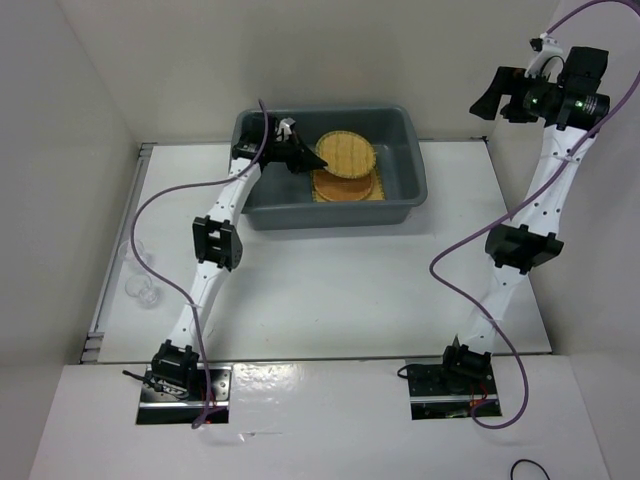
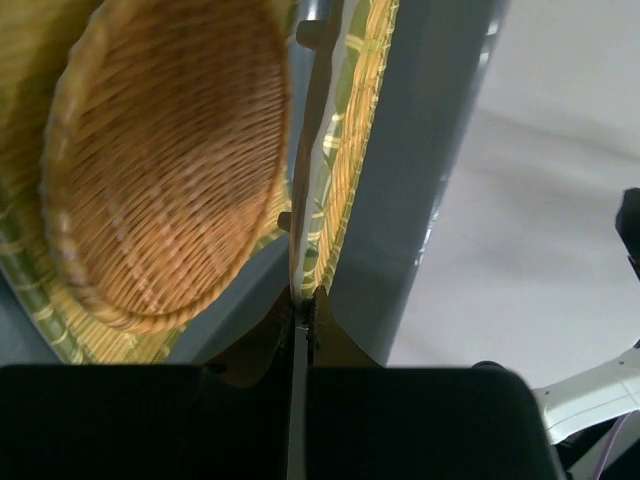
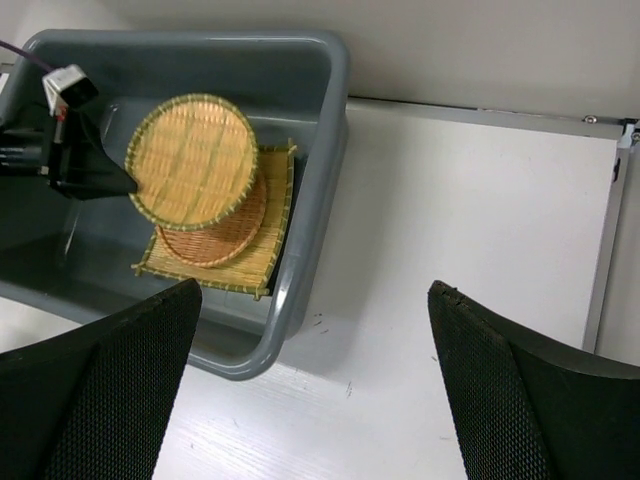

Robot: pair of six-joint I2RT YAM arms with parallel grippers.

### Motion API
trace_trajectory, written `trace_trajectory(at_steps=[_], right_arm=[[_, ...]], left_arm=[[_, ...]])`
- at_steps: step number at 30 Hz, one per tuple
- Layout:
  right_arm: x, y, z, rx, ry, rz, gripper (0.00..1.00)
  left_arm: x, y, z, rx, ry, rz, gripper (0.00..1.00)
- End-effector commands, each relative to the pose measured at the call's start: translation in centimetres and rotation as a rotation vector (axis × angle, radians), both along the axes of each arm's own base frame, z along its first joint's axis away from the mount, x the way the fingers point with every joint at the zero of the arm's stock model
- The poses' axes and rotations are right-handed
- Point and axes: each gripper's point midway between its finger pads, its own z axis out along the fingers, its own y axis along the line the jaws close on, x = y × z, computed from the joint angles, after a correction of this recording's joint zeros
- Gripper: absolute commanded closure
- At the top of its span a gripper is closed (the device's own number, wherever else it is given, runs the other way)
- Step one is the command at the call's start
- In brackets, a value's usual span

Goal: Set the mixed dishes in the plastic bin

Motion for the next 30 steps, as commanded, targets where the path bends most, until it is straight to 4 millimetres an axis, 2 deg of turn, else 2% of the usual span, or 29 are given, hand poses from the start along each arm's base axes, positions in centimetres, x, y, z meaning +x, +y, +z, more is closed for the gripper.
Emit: trace_trajectory(at_steps=[1,3,6,11,19,21,22,23,24,26,30], right_arm=[[-1.9,0.4,3.1,-0.002,-0.063,0.008,0.02],[-2.0,-0.1,3.1,-0.002,-0.063,-0.001,0.02],[-2.0,-0.1,3.1,-0.002,-0.063,-0.001,0.02],[-1.7,-0.2,2.7,0.001,-0.054,-0.001,0.02],[-1.3,-0.2,2.2,0.009,-0.047,0.007,0.02],[-1.3,-0.2,2.2,0.009,-0.047,0.007,0.02],[-1.3,-0.2,2.2,0.009,-0.047,0.007,0.02],[-1.4,0.0,2.3,0.014,-0.049,0.015,0.02],[-1.4,0.0,2.3,0.014,-0.049,0.015,0.02],[-1.2,0.0,1.9,0.022,-0.042,0.022,0.02],[-1.3,0.3,2.0,0.031,-0.046,0.038,0.02]], left_arm=[[-1.5,-0.9,2.3,-0.02,-0.046,-0.061,1.0],[-1.9,-1.2,0.6,0.012,0.005,-0.056,1.0],[-2.0,-1.1,-0.2,0.02,0.018,-0.059,1.0],[-3.2,-1.1,-2.4,0.074,0.114,-0.058,1.0],[-3.7,0.0,-3.9,0.132,0.169,-0.035,0.99],[-3.7,0.0,-3.4,0.136,0.143,-0.043,0.86],[-3.6,0.1,-2.9,0.14,0.132,-0.035,0.67],[-3.6,0.2,-3.1,0.149,0.141,-0.028,0.59],[-3.4,0.3,-1.7,0.155,0.105,-0.02,0.51],[-3.0,1.0,-0.2,0.16,0.075,0.006,0.39],[-2.5,1.7,2.7,0.161,0.015,0.038,0.3]])
